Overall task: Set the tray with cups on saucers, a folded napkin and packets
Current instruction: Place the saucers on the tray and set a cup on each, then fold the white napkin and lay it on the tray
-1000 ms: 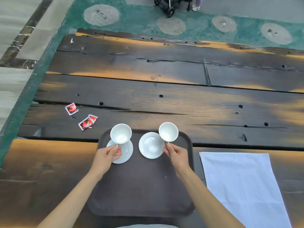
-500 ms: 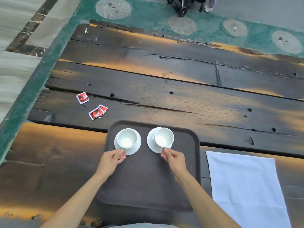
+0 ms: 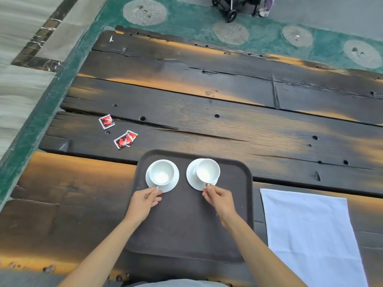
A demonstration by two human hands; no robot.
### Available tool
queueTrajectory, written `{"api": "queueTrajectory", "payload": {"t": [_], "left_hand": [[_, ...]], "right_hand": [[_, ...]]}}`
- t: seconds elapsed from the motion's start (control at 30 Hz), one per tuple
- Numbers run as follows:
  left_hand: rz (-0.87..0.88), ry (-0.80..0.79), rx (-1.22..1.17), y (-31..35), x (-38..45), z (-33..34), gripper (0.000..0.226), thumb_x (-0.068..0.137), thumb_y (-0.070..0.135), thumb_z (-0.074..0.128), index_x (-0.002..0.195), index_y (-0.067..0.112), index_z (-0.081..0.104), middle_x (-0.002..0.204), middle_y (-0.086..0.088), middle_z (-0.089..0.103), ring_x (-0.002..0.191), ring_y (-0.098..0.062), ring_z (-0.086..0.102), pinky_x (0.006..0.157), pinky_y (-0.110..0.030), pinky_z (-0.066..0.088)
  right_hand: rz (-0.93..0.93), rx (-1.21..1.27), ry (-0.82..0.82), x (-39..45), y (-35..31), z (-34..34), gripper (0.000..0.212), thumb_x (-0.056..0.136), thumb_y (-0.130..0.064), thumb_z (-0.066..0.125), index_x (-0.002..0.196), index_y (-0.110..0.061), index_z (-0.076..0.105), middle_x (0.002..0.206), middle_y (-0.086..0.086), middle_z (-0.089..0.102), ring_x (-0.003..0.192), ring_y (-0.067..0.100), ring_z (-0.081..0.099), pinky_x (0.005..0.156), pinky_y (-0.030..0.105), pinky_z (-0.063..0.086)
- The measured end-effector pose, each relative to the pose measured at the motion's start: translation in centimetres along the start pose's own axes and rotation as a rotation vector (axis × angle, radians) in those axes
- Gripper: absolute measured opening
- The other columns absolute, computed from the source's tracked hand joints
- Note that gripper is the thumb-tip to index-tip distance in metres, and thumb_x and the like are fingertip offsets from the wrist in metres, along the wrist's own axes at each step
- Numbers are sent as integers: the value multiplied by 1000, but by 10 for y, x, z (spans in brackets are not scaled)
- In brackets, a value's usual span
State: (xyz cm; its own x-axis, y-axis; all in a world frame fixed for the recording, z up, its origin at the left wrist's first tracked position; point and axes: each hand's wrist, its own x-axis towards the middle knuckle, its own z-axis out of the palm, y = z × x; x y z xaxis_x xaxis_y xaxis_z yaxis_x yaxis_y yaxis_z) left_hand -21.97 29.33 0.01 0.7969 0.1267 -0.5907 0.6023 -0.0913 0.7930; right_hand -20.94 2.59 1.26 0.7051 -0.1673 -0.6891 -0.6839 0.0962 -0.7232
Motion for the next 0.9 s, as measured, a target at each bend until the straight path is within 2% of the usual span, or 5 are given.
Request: {"api": "queueTrajectory", "payload": {"t": [0.1, 0.17, 0.3, 0.6, 0.9], "left_hand": [[-10, 49, 29, 3, -10, 4, 34, 99, 24, 60, 132, 29, 54, 104, 2, 76, 92, -15, 75, 81, -26, 60], [-31, 117, 84, -1, -18, 9, 22, 98, 25, 62, 120, 24, 58, 98, 3, 76, 88, -15, 75, 76, -29, 61], [-65, 68, 177, -8, -34, 20, 4, 96, 21, 63, 101, 20, 63, 90, 1, 76, 83, -19, 75, 66, -28, 61], [100, -353, 378, 21, -59, 95, 11, 97, 21, 61, 101, 21, 71, 95, 2, 77, 83, -13, 75, 72, -26, 60], [267, -400, 484, 52, -72, 226, 18, 98, 17, 57, 108, 18, 72, 101, 0, 76, 87, -12, 73, 87, -34, 59]], "right_hand": [[-46, -4, -19, -2, 2, -3, 19, 99, -27, 65, 118, -26, 71, 107, 4, 78, 99, 14, 76, 86, 22, 59], [-65, -8, -21, -6, 2, -8, 30, 98, -30, 67, 128, -26, 66, 111, 4, 76, 100, 15, 75, 87, 26, 61], [-81, -68, 31, -19, 1, -24, 27, 97, -33, 67, 123, -25, 70, 114, -3, 75, 100, 11, 74, 81, 29, 63], [-126, -105, 204, -53, 9, -93, 16, 96, -33, 69, 112, -33, 71, 112, -7, 73, 101, 11, 72, 73, 24, 61], [-156, -180, 290, -46, 15, -239, 22, 95, -32, 69, 116, -25, 73, 117, -1, 71, 103, 17, 70, 75, 30, 62]]}}
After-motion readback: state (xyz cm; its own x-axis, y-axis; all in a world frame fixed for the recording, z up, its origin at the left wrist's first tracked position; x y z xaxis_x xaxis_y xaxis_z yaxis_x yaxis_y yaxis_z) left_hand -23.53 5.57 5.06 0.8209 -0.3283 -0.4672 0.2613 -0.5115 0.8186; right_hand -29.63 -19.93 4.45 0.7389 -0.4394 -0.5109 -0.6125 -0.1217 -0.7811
